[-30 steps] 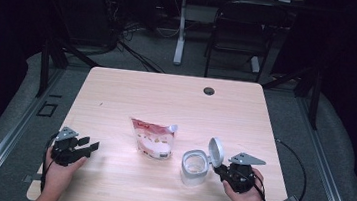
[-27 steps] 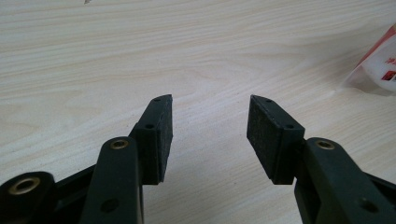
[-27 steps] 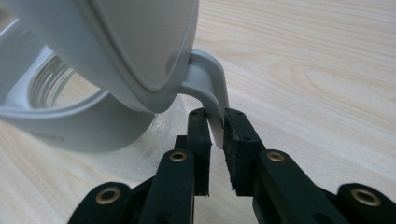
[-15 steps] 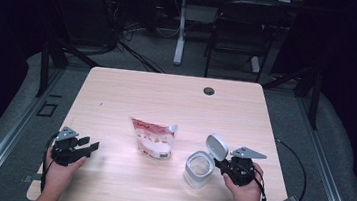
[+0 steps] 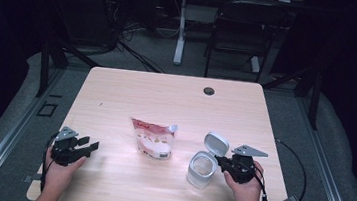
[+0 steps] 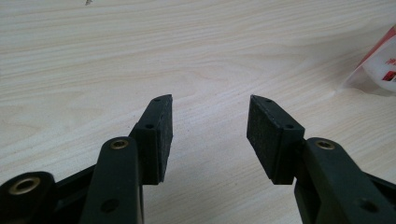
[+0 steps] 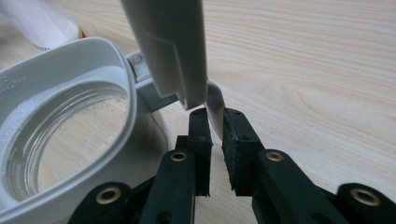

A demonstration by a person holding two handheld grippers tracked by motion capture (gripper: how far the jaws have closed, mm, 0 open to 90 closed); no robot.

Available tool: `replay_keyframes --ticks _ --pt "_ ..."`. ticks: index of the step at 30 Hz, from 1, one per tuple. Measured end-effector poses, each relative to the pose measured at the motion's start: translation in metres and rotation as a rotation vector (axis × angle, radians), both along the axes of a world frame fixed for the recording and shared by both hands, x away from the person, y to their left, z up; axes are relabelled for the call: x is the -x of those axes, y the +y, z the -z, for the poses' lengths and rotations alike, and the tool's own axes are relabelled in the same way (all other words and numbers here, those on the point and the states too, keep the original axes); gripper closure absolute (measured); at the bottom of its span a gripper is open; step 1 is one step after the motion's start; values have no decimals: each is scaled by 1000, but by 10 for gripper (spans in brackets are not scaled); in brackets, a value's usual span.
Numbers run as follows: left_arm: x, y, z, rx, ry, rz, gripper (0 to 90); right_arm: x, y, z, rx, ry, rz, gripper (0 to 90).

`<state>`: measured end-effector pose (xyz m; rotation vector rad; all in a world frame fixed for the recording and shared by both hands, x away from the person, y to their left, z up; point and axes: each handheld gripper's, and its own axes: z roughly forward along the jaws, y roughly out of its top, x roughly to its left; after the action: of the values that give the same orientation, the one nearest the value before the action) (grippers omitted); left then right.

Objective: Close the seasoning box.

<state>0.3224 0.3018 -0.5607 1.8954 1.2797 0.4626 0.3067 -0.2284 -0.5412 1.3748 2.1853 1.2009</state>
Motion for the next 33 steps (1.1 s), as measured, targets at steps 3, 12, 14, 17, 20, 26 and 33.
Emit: replay_keyframes --ticks 3,12,14,17,20,26,33 --pt "0 0 0 2 0 -1 508 2 0 -1 11 0 -3 789" --pt "1 -1 -2 8 3 14 508 8 -7 -2 41 -12 28 655" --pt "1 -2 -2 8 4 20 508 10 -9 -2 43 -12 29 614" --pt "1 -3 -3 16 1 24 510 13 -14 -3 40 -17 26 561" --pt "1 -3 -4 13 -1 32 516 15 -16 -2 49 -22 20 539" --pt "3 -5 -7 6 4 58 557 18 -17 -3 63 -47 17 507" --pt "4 -9 -13 24 23 100 522 22 -18 -11 92 -71 1 509"
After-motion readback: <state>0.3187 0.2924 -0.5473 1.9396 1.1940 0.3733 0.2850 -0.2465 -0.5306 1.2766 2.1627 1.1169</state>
